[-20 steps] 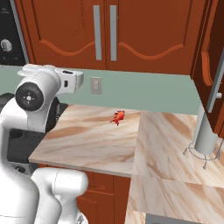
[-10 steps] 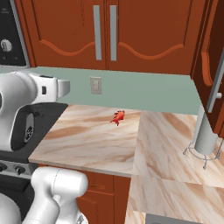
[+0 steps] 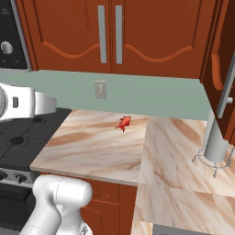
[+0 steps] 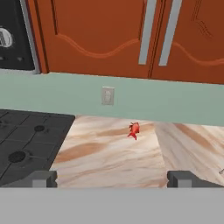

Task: Close all open cabinet doors.

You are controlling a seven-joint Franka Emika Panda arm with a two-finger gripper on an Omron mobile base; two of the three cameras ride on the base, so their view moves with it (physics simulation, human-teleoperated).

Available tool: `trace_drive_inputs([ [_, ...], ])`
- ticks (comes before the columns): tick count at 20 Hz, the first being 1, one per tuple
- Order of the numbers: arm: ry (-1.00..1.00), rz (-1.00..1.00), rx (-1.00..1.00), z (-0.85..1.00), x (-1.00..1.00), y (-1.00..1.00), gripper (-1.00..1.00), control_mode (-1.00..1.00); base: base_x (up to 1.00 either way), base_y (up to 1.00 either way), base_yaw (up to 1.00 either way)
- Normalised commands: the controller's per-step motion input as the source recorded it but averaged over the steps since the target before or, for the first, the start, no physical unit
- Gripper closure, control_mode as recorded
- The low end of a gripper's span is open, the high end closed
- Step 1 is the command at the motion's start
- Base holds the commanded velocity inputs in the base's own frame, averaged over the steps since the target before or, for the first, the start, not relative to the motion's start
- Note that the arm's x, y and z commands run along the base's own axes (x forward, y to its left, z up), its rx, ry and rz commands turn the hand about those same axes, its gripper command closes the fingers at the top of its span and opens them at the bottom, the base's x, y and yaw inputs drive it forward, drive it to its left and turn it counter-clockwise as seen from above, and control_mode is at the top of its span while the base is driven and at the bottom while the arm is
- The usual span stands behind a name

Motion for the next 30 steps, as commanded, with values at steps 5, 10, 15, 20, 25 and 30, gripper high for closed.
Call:
trace_drive_inputs([
  [5, 0.21, -0.10, -0.02, 0.00, -0.49, 0.00, -1.00, -1.00, 0.00, 0.00, 0.00],
  [10, 0.04, -0.06, 0.00, -0.10, -0.37, 0.00, -1.00, -1.00, 0.00, 0.00, 0.00],
  [15, 0.00, 0.00, 0.03, -0.22, -0.03, 0.00, -1.00, -1.00, 0.00, 0.00, 0.00],
  [20, 0.00, -0.01, 0.01, -0.13, 0.00, 0.00, -1.00, -1.00, 0.00, 0.00, 0.00],
  [25, 0.00, -0.03, 0.03, -0.13, 0.00, 0.00, -1.00, -1.00, 0.00, 0.00, 0.00],
  [30, 0.00, -0.02, 0.03, -0.05, 0.00, 0.00, -1.00, -1.00, 0.00, 0.00, 0.00],
])
